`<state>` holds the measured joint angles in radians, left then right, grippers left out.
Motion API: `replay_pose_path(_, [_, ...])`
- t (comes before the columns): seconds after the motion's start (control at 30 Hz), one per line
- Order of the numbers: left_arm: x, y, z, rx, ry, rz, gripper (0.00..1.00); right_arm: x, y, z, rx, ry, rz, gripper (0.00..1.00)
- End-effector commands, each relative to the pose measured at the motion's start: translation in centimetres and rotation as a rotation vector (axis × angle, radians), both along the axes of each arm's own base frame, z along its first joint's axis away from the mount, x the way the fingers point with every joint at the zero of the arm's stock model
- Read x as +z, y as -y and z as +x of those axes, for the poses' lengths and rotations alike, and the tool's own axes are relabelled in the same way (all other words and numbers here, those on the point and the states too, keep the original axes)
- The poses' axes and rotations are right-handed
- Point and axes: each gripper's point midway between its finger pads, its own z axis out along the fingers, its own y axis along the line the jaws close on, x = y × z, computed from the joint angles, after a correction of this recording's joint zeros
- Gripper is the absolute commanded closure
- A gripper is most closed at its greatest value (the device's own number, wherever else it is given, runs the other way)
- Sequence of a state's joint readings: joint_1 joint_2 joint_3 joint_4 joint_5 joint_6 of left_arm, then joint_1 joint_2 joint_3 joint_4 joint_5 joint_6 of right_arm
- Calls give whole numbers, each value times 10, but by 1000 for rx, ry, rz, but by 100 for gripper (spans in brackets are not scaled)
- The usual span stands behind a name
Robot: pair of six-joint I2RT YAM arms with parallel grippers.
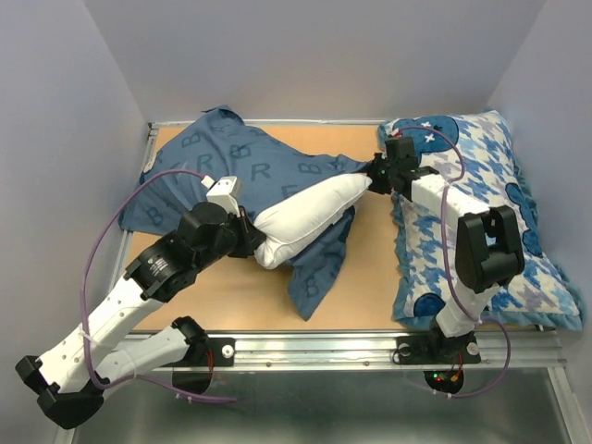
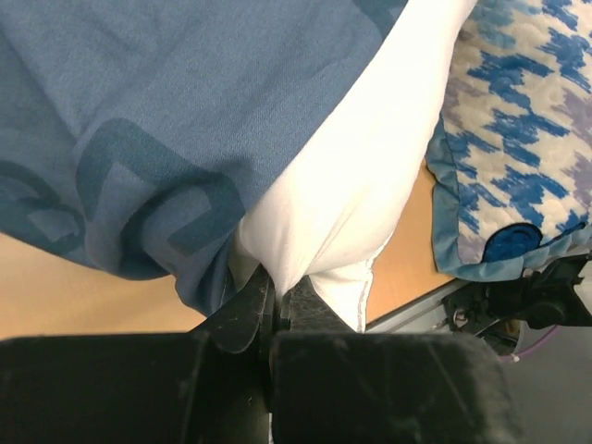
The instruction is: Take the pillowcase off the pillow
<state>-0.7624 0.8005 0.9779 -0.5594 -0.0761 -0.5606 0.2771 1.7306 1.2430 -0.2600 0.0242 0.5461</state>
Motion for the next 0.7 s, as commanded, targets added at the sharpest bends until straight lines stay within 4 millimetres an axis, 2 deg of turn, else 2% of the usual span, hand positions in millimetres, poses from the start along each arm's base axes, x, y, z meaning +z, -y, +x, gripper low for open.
replay_pose_path(0.0, [68,-16,-7,44,124,-115,100,33,-13,50,103,145,196,86])
replay_pose_path(0.03, [76,-16,-9,35,138,-134,100,39,-23,57,144,180,239,86])
replay_pose_path(0.07, [82,-15,-11,25,148,-155,100,42,-41,54,232,186,310,87])
replay_pose_path(0.1, [99,-12,-14,8,176,-197,100,40,-54,60,266,198,373,88])
replay_pose_path(0.17, [119,-5,-15,-21,212,-250,100,33,-75,56,308,181,419,89])
replay_pose_path(0.2, [142,3,-17,-57,256,-316,100,23,-101,50,354,170,405,89])
replay_pose_path(0.27, [166,13,-19,-109,294,-382,100,11,-125,46,365,167,357,88])
replay_pose_path(0.3, [177,24,-19,-149,305,-405,100,5,-152,36,410,163,342,88])
replay_pose_path(0.33, [190,29,-17,-162,333,-436,100,-8,-162,36,408,142,330,87])
replay_pose_path(0.43, [217,41,-9,-182,382,-486,100,-30,-173,34,377,84,356,80])
replay_pose_path(0.5, [223,39,5,-117,408,-495,100,-42,-170,29,369,58,349,65])
replay_pose_path(0.53, [223,35,10,-83,413,-492,100,-40,-165,27,346,60,340,54])
replay_pose_path(0.57, [218,26,25,14,415,-470,100,-32,-150,25,292,80,317,41])
replay_pose_path(0.6, [218,26,26,15,414,-471,100,-25,-147,20,280,86,321,37])
replay_pose_path(0.63, [208,15,38,113,402,-456,100,-17,-135,20,246,86,342,34])
replay_pose_path(0.67, [204,12,41,145,403,-453,100,-9,-130,17,235,86,361,32])
